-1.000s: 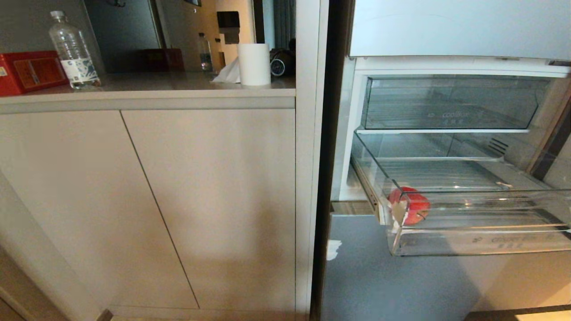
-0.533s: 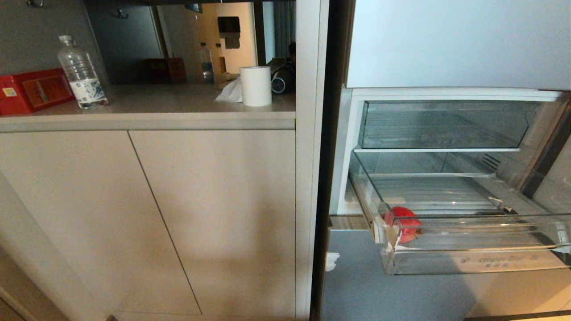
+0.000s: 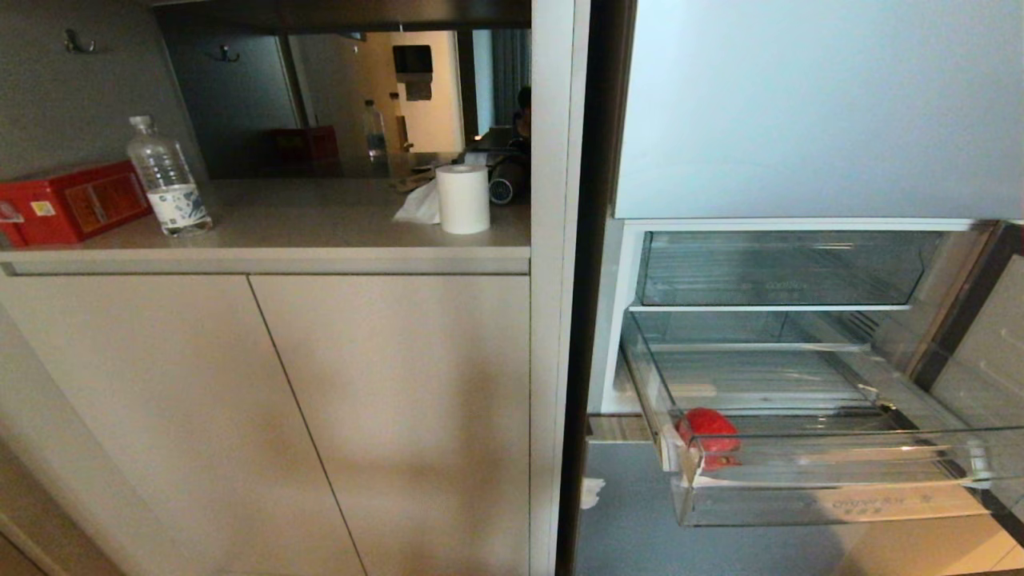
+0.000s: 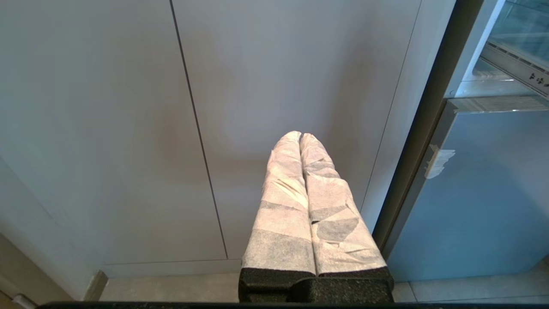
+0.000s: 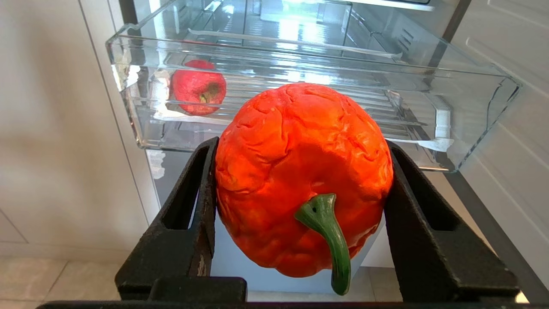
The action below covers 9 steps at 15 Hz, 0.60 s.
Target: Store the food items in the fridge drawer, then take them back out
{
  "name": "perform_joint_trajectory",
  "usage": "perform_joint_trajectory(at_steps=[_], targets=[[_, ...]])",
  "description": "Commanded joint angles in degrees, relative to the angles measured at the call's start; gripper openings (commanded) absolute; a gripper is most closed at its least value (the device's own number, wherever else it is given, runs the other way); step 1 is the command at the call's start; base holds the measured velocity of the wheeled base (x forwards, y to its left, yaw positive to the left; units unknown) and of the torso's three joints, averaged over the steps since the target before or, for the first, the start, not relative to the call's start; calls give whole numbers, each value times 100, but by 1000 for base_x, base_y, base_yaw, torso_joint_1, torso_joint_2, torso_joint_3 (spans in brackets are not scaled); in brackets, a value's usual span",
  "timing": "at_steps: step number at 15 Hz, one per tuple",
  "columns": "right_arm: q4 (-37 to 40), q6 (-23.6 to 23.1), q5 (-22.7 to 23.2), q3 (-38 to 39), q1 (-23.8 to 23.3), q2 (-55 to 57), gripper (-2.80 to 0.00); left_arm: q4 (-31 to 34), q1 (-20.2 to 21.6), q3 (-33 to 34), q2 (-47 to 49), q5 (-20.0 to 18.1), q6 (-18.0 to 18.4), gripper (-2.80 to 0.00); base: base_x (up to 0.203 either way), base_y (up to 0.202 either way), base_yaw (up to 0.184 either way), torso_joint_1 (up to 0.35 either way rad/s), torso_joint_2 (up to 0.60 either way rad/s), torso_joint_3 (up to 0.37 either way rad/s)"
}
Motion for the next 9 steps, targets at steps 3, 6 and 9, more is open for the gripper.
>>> perform_joint_trajectory(at_steps=[3,6,9], targets=[[0,20,-2,0,2,9,-280,1,0,0,-11,2,-8,-280,0,0,0,0,0,0],[0,66,-2,0,2,9,-280,1,0,0,-11,2,-7,-280,0,0,0,0,0,0],[0,173,-11,0,2,9,-280,9,0,0,-11,2,-5,-280,0,4,-145,3,4,1]])
